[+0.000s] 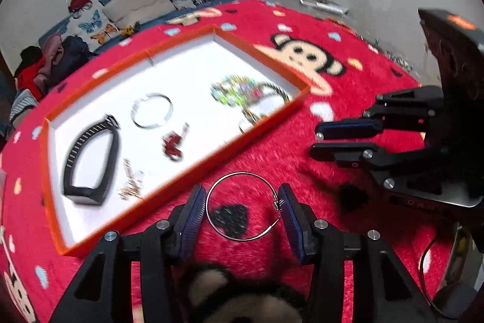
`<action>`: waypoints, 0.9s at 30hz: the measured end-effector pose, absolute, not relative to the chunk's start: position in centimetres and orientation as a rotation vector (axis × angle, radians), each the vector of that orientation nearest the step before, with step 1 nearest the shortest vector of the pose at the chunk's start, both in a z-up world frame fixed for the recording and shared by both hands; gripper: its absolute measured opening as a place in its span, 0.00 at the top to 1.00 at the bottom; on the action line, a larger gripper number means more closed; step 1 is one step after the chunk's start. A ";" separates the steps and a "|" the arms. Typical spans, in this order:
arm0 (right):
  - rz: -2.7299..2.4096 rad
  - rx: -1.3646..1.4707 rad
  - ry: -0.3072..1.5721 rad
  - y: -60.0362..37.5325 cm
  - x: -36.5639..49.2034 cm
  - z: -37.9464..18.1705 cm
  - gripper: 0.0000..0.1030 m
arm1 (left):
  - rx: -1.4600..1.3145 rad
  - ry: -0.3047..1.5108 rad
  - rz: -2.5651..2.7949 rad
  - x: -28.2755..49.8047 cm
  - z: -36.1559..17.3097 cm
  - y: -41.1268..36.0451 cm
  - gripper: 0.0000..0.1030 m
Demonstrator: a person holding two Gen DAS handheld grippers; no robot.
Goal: Organize jewelry
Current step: 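Carry both earrings into the tray and open both grippers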
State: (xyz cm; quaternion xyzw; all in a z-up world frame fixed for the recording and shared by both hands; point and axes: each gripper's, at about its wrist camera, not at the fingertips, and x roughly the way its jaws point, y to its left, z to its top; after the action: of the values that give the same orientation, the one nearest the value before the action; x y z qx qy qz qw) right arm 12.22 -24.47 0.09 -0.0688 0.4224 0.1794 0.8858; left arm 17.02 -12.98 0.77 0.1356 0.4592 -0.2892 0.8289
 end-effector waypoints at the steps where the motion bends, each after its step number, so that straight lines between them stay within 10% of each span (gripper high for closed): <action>1: 0.375 -0.140 0.871 -24.4 12.4 0.4 0.80 | 0.282 0.963 -0.609 17.2 1.3 -12.7 0.49; 27: 0.317 -0.074 0.896 -24.6 18.2 0.0 0.80 | 0.271 0.965 -0.440 26.6 0.7 -10.7 0.49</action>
State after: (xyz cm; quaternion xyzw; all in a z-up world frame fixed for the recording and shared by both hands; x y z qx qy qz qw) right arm 18.17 -24.61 -0.01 -0.0355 0.4311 0.1527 0.8886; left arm 26.62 -10.71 0.72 0.1287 0.4589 -0.2090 0.8539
